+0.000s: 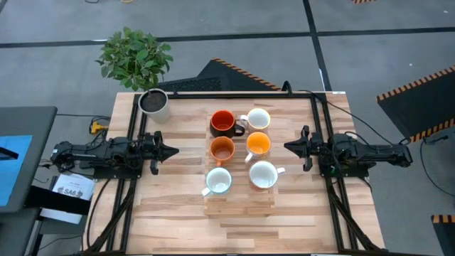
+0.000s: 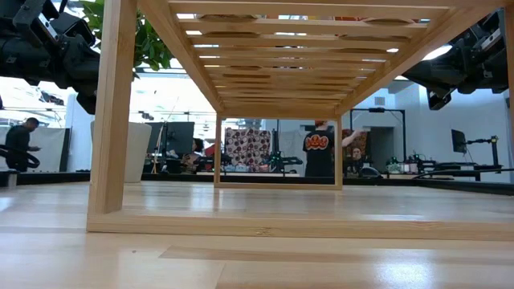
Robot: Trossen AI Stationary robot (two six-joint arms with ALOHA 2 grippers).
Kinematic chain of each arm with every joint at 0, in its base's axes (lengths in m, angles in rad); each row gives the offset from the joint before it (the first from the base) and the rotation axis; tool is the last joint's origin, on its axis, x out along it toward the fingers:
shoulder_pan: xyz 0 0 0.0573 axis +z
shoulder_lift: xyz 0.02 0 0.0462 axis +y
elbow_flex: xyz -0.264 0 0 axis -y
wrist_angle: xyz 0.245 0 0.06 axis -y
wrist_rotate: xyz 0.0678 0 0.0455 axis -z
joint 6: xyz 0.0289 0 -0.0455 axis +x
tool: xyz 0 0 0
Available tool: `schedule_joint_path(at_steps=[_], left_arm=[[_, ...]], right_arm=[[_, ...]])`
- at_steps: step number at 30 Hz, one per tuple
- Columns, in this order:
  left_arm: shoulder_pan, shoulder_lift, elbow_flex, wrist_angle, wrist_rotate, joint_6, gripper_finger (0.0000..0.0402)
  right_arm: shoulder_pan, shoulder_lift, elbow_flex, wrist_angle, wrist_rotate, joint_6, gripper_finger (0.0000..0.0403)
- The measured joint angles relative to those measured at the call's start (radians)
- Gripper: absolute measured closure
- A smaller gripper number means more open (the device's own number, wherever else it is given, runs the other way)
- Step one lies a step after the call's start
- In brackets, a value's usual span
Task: Place coffee mugs
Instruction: Return to Home Position
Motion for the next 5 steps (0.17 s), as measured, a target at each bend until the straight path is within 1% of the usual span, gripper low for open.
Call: schedule_joint_path(at_steps=[5], left_arm=[[0.000,0.000,0.000,0.000,0.000,0.000,0.0401]], right_arm=[[0.000,0.000,0.000,0.000,0.000,0.000,0.0347]])
